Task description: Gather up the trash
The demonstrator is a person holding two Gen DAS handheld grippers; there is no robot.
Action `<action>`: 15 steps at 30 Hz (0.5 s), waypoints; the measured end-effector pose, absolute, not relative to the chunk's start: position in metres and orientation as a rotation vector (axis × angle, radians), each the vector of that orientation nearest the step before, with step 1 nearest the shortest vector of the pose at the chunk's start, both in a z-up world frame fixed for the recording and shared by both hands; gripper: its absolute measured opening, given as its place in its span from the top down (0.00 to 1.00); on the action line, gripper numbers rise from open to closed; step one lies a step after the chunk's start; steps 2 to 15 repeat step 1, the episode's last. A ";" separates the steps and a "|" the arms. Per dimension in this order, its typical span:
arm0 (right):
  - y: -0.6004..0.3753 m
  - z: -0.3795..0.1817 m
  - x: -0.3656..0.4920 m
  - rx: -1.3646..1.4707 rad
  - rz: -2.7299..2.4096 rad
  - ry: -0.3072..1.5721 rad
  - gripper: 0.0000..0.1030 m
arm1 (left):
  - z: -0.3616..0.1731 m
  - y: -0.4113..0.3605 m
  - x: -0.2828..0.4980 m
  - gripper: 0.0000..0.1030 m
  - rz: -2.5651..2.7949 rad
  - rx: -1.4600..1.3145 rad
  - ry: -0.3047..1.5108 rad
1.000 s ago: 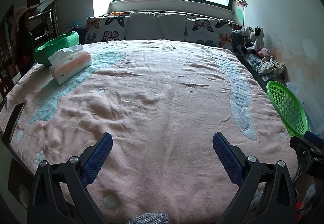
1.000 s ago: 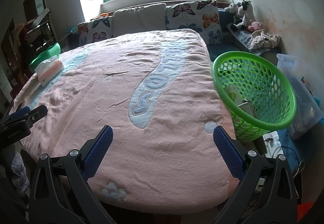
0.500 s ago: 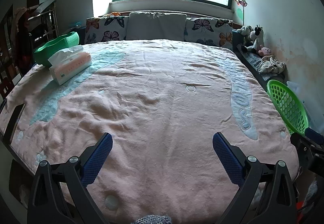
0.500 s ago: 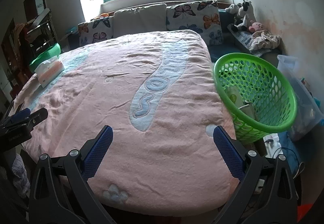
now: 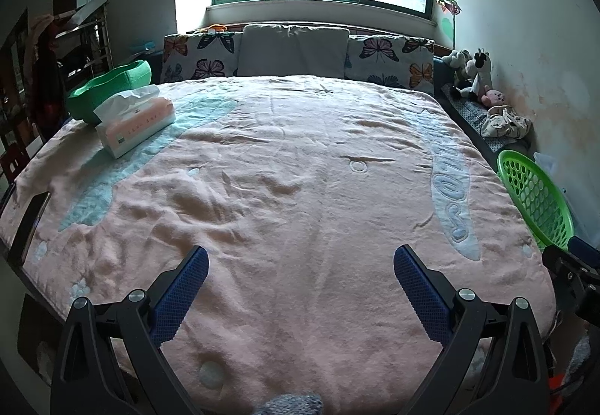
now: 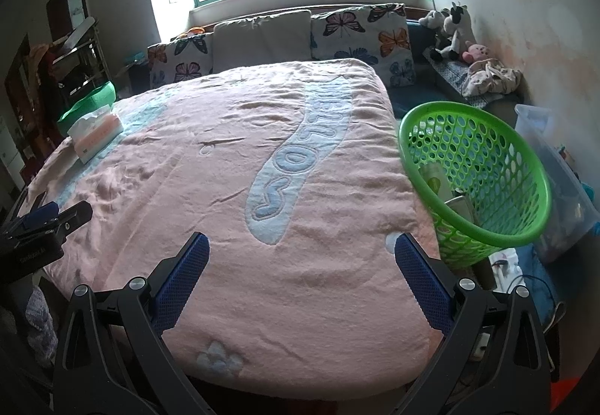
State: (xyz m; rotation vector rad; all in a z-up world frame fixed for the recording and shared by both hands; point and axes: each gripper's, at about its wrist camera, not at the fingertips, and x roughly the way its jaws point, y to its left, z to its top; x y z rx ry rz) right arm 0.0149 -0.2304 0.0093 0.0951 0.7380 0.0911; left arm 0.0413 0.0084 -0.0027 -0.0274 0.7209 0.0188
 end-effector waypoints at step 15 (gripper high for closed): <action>-0.231 0.010 0.014 0.097 0.090 0.735 0.04 | -0.002 0.009 0.041 0.07 0.020 -0.027 0.720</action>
